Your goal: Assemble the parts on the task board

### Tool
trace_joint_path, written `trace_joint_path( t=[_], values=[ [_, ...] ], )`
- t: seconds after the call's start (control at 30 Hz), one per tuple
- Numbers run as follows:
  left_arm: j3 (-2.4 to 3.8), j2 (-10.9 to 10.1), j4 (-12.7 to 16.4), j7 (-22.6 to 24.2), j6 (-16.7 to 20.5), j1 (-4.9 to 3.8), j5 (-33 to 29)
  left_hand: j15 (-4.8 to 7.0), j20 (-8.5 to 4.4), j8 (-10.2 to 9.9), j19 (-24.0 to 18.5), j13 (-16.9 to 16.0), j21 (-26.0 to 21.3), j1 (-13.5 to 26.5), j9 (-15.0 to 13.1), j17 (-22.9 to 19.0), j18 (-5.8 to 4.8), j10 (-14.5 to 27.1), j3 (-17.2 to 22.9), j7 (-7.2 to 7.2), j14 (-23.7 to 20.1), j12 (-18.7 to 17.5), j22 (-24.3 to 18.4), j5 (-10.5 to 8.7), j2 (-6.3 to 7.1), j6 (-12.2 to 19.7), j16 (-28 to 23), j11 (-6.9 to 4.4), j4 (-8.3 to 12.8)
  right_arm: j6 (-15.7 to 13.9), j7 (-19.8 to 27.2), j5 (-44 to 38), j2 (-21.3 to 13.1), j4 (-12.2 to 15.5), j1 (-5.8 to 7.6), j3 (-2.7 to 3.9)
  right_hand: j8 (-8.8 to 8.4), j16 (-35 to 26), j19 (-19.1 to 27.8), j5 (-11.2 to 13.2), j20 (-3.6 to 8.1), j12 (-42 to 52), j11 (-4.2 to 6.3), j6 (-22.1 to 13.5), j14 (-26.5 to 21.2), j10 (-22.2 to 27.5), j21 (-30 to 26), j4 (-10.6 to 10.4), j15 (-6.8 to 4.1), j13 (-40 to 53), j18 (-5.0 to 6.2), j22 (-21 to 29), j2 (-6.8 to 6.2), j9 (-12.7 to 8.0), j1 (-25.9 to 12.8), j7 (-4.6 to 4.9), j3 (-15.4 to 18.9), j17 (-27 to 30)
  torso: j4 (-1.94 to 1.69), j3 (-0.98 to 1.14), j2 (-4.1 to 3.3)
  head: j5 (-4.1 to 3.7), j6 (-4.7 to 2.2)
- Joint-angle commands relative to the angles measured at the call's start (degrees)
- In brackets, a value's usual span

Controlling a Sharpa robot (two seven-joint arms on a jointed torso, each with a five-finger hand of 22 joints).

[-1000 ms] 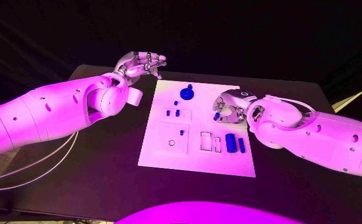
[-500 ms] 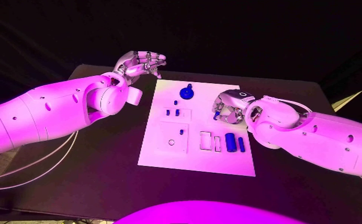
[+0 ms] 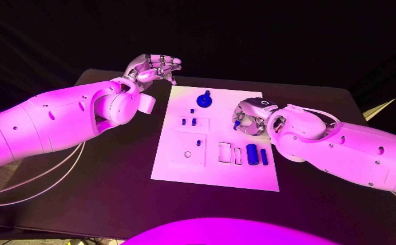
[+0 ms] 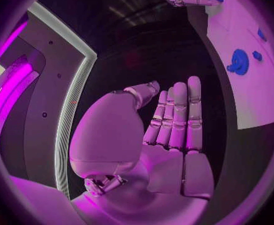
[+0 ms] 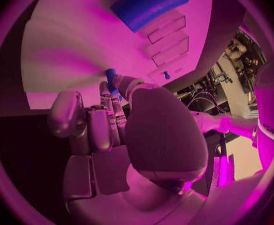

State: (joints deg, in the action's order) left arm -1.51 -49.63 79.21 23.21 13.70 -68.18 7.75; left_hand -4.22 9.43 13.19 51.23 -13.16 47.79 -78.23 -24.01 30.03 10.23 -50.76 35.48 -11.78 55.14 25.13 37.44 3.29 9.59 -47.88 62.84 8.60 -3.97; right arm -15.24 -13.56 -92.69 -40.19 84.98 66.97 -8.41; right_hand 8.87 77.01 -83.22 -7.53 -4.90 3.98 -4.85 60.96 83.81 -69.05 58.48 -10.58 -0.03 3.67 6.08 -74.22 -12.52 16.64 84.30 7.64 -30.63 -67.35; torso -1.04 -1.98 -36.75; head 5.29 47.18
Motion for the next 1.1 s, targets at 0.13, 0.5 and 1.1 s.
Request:
trace_joint_path(
  t=[0.13,0.5,1.1],
  values=[
    [0.05,0.0,0.1,0.1,0.0,-0.06,0.1,-0.13,0.23,1.1,0.9,0.7,-1.1,-0.4,0.0,-0.8,0.3,0.8,-2.2,-0.29,-0.5,0.7,-0.6,-0.24,0.07,0.6,-0.6,-0.1,-0.4,0.0,-0.2,-0.1,0.2,-0.1,-0.37,-0.1,1.95,1.3,-3.1,-0.4,0.34,-0.1,1.0,1.1,2.3,-3.2,2.8,2.1,-0.7,0.2,-1.61,-7.1,0.82,1.2,-2.0,-0.16,-4.2,-1.8,0.0,-0.03,0.03,0.04,0.23],
    [0.05,0.1,0.0,0.1,0.1,-0.06,0.1,-0.13,0.22,1.2,1.0,0.7,-1.1,-0.4,0.0,-0.8,0.3,0.9,-2.2,-0.3,-0.5,0.9,-0.6,-0.23,0.0,0.7,-0.6,-0.09,-0.5,-3.4,-1.0,0.1,-1.0,1.4,-0.33,-0.07,3.84,1.7,-3.7,-0.4,0.69,-0.1,1.76,2.0,2.4,-5.6,6.5,5.1,-1.43,0.4,-2.12,-8.6,2.36,3.0,-4.4,-0.73,-5.8,-2.0,0.01,-0.01,0.09,-0.06,0.14],
    [0.05,0.2,-0.2,0.1,0.1,-0.06,0.1,-0.13,0.22,1.2,1.0,0.7,-1.2,-0.4,0.0,-0.8,0.3,0.9,-2.2,-0.3,-0.5,0.9,-0.6,-0.23,0.0,0.7,-0.6,-0.09,-0.5,-5.1,-1.8,1.9,-4.6,11.0,2.87,0.59,4.29,1.7,-3.7,-0.4,0.83,-0.1,1.91,2.1,2.3,-6.1,6.9,5.7,-1.6,0.4,-2.17,-8.8,2.45,3.5,-5.0,-0.85,-6.0,-2.0,0.08,0.05,0.07,0.0,-0.32]
  ],
)
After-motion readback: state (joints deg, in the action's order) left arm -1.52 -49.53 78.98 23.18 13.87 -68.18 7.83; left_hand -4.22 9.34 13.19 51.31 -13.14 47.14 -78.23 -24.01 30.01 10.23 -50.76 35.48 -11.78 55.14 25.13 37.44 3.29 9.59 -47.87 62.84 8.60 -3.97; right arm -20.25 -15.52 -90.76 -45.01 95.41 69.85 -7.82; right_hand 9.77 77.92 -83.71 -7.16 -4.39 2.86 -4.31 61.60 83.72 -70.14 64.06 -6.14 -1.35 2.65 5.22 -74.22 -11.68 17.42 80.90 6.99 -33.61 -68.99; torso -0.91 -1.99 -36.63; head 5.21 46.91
